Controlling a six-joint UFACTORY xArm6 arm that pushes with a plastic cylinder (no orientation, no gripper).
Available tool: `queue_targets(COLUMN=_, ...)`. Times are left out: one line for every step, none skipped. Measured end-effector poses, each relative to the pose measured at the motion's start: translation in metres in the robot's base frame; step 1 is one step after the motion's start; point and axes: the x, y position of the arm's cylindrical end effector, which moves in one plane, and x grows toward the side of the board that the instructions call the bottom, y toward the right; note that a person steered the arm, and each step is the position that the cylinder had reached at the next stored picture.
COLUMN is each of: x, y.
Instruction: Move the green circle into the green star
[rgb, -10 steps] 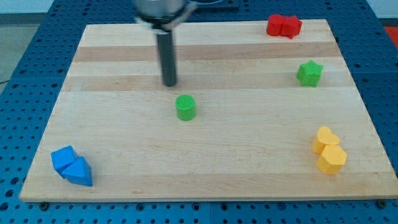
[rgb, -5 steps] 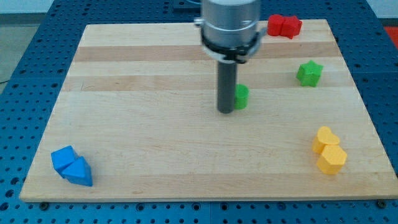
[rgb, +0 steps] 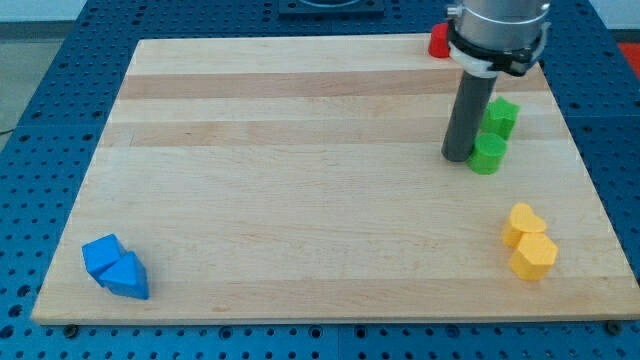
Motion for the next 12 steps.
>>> queue_targets(x=0.021, y=-0.035)
queue_targets(x=0.048, y=-0.020)
queue_targets(x=0.053, y=0.017)
queue_targets(x=0.041, y=0.021)
queue_targets(x=0.040, y=0.021)
queue_targets(x=0.051, y=-0.007)
queue_targets(x=0.039, y=-0.013)
queue_targets(x=0.018, y=0.015)
queue_targets(x=0.013, y=0.027)
queue_targets(x=0.043, y=0.025)
queue_targets(x=0.056, y=0.057)
queue_targets(x=0.044, y=0.066)
